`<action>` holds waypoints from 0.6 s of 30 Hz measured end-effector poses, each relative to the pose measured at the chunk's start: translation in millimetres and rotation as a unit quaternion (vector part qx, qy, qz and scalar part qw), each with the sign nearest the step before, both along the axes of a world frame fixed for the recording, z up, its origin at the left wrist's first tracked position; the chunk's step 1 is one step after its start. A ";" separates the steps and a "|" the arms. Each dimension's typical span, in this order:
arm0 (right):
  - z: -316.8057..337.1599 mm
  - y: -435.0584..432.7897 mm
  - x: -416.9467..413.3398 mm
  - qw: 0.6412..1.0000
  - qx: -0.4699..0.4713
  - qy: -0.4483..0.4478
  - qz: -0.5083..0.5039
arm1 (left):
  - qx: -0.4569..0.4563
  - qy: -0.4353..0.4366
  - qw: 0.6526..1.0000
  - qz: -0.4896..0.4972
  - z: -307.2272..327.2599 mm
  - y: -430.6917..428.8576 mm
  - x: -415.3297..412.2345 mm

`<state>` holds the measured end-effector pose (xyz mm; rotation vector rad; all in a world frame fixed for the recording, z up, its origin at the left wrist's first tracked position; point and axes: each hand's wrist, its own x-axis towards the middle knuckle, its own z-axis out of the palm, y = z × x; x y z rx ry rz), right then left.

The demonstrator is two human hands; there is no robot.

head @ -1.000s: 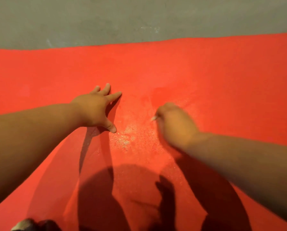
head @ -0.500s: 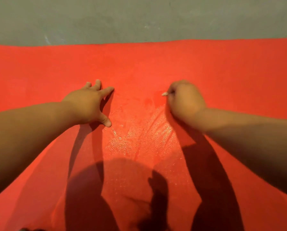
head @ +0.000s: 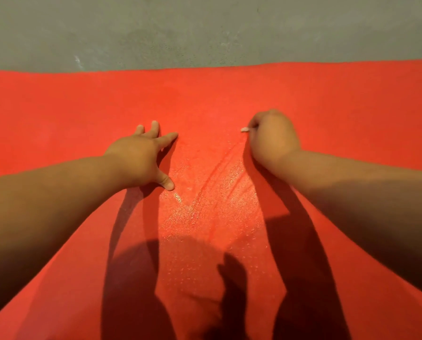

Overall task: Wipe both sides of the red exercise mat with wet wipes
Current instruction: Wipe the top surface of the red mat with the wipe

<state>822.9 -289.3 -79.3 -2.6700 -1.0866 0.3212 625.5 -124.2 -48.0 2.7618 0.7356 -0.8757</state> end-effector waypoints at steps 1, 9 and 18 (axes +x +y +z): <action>-1.4 2.4 -22.9 0.999 0.006 0.013 0.044 | -0.001 0.000 1.000 -0.003 0.6 1.1 -0.4; 9.6 -11.9 -119.3 0.891 -0.005 0.113 0.440 | -0.041 -0.009 0.999 -0.034 5.4 22.3 -7.7; 9.5 -3.8 -41.3 0.992 0.024 0.063 0.111 | -0.064 -0.076 0.995 0.015 4.7 13.8 -18.3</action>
